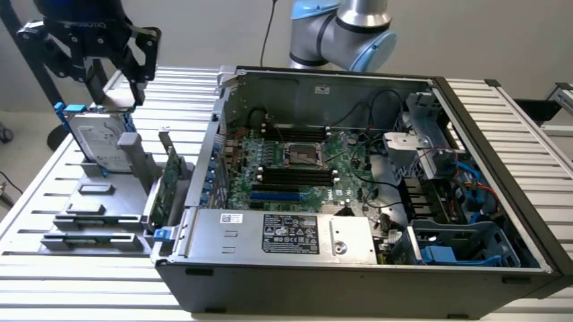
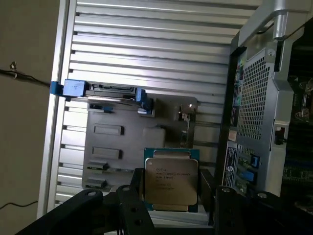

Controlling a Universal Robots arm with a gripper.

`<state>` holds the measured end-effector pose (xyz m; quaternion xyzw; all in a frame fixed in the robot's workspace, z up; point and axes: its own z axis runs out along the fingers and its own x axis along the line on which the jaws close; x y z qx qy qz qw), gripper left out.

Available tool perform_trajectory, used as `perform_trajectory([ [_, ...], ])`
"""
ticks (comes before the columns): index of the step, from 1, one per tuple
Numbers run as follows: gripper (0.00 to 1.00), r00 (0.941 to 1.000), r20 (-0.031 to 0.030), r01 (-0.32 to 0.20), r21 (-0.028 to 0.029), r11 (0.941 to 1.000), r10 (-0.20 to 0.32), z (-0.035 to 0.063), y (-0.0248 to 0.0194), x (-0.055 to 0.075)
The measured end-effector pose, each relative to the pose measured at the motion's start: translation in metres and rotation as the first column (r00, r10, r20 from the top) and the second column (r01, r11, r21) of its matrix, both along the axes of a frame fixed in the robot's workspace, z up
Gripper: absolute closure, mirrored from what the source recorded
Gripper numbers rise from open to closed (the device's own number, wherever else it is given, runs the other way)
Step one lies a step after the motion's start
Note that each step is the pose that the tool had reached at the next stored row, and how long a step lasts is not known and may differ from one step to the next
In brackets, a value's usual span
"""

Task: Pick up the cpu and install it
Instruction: 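Pick up the cpu and move it towards the insertion slot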

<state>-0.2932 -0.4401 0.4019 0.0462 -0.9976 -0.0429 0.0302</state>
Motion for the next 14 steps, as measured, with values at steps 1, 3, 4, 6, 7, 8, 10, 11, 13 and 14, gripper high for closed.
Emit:
perform_trajectory([
  [1, 0.45, 1.0, -0.0001, 0.0, 0.0004, 1.0, 0.0, 0.0007, 0.0001, 0.004],
  [3, 0.45, 1.0, -0.0005, 0.0, 0.0009, 1.0, 0.0, 0.0016, 0.0003, 0.014],
  [4, 0.45, 1.0, -0.0008, 0.0, 0.0011, 1.0, 0.0, 0.0019, 0.0004, 0.018],
  [6, 0.45, 1.0, -0.0014, 0.0, 0.0014, 1.0, 0.0, 0.0023, 0.0006, 0.027],
  [7, 0.45, 1.0, -0.0019, 0.0, 0.0013, 1.0, 0.0, 0.0026, 0.0007, 0.032],
  [8, 0.45, 1.0, -0.0023, 0.0, 0.0014, 1.0, 0.0, 0.0027, 0.0008, 0.036],
  [10, 0.45, 1.0, -0.0037, 0.0, 0.0013, 1.0, 0.0, 0.0028, 0.001, 0.045],
  [11, 0.45, 1.0, -0.0045, 0.0, 0.0014, 1.0, 0.0, 0.0028, 0.001, 0.05],
  [13, 0.45, 1.0, -0.0066, 0.0, 0.0014, 1.0, 0.0, 0.0028, 0.0012, 0.059],
  [14, 0.45, 1.0, -0.0077, 0.0, 0.0014, 1.0, 0.0, 0.0028, 0.0014, 0.064],
])
